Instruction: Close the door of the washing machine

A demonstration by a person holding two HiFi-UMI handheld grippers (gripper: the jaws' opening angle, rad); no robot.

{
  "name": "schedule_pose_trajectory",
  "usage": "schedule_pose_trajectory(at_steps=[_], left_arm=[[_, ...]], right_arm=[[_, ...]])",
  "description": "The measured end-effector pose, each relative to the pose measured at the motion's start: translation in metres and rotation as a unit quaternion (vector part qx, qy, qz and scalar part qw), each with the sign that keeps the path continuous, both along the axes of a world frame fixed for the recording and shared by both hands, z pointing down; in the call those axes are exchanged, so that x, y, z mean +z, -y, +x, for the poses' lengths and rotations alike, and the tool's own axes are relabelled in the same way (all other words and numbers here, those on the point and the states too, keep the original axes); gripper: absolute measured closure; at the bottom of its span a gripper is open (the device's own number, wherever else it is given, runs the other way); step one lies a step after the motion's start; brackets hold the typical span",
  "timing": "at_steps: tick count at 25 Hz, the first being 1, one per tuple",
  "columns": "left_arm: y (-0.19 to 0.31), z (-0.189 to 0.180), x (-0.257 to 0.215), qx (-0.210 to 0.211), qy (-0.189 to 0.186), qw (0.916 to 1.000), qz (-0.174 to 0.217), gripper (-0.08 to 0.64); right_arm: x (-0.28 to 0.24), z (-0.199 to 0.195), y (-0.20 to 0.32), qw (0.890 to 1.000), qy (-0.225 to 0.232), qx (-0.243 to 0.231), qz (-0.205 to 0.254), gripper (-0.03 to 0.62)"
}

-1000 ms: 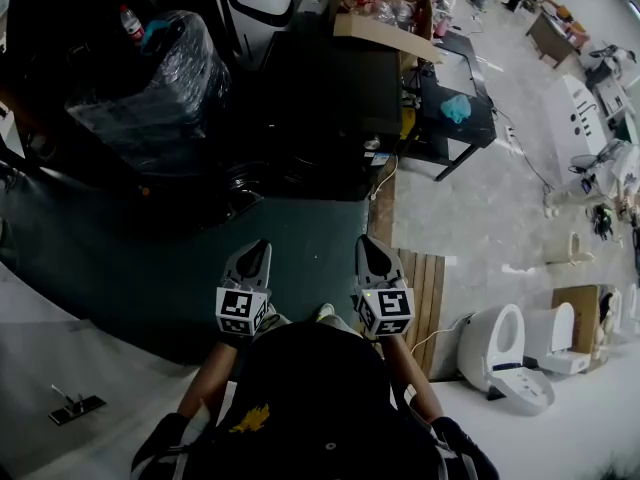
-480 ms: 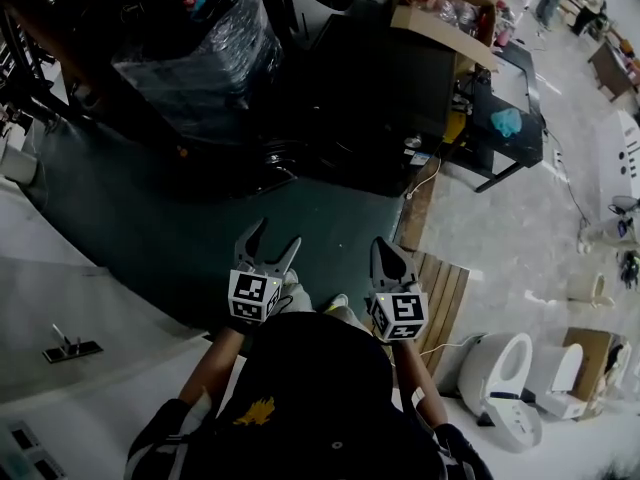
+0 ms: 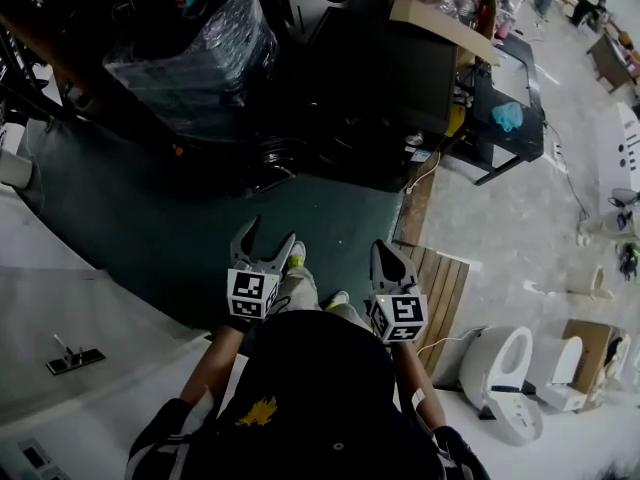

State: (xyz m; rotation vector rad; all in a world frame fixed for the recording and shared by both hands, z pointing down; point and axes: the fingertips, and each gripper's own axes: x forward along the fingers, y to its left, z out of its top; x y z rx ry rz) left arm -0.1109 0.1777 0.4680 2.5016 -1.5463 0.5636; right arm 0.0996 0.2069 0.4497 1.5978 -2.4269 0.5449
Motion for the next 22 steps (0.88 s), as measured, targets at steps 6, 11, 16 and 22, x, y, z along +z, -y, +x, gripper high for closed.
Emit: schedule_pose_trajectory(at_steps=[6, 11, 16, 22], left_arm=[[0.041, -0.025, 0.004, -0.001, -0.004, 1.0000, 0.005, 0.235], [0.083, -0.059, 0.002, -0.004, -0.011, 0.9999, 0.007, 0.235], [0.127, -0.101, 0.007, -0.013, -0.013, 0.9997, 0.013, 0.235], [0.174, -0.153, 0.022, -0.024, -0.022, 0.9994, 0.006, 0.235]], right_arm=[[-0.004, -0.021, 0.033, 1.000, -0.015, 0.006, 0.001, 0.566], [-0.017, -0.050, 0.073, 1.000, -0.021, 0.012, 0.008, 0.566], [-0.024, -0.084, 0.112, 0.999, -0.037, 0.010, 0.010, 0.566], [-0.025, -0.122, 0.150, 0.998, -0.056, 0.011, 0.006, 0.566]])
